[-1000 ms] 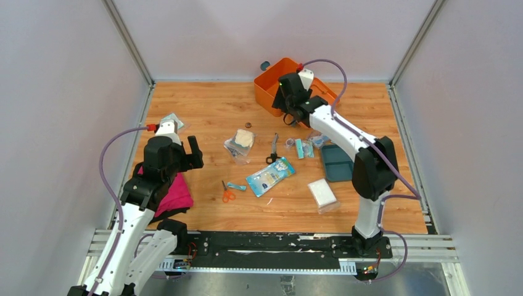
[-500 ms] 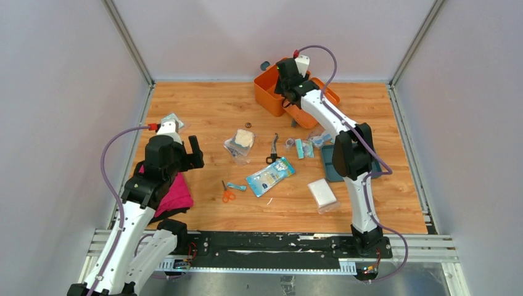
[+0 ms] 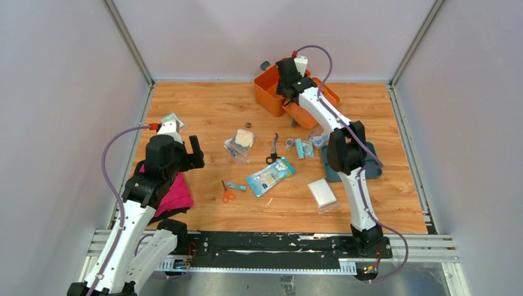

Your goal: Organize the medicine kit

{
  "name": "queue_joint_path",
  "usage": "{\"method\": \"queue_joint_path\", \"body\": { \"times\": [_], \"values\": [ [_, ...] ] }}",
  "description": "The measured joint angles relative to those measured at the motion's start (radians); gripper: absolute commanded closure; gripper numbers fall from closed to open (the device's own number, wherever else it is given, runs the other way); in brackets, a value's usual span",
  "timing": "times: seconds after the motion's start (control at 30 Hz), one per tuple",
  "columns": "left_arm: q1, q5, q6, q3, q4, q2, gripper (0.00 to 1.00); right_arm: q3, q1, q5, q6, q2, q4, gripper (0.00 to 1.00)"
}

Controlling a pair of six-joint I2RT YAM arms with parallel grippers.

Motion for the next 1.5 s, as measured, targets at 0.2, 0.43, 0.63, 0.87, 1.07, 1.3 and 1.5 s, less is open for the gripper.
{"method": "queue_joint_path", "body": {
  "times": [0.2,0.43,0.63,0.87,1.07,1.3,1.5],
  "values": [
    [0.0,0.0,0.0,0.0,0.0,0.001,0.0,0.039,-0.009,-0.018,-0.012,0.029,-0.024,0.56],
    [0.0,0.001,0.0,0.0,0.0,0.005,0.0,0.039,-0.017,-0.026,-0.041,0.029,-0.033,0.75],
    [0.0,0.001,0.0,0.0,0.0,0.005,0.0,0.037,-0.02,-0.053,-0.109,0.028,-0.033,0.85],
    [0.0,0.001,0.0,0.0,0.0,0.006,0.0,0.018,-0.02,-0.078,-0.21,0.013,-0.03,0.91],
    [0.0,0.001,0.0,0.0,0.0,0.008,0.0,-0.013,-0.019,-0.077,-0.307,-0.014,-0.032,0.92],
    [0.0,0.001,0.0,0.0,0.0,0.01,0.0,-0.035,-0.019,-0.056,-0.373,-0.026,-0.032,0.78],
    [0.0,0.002,0.0,0.0,0.0,0.011,0.0,-0.065,-0.019,-0.049,-0.385,-0.053,-0.03,0.55]
  ]
}}
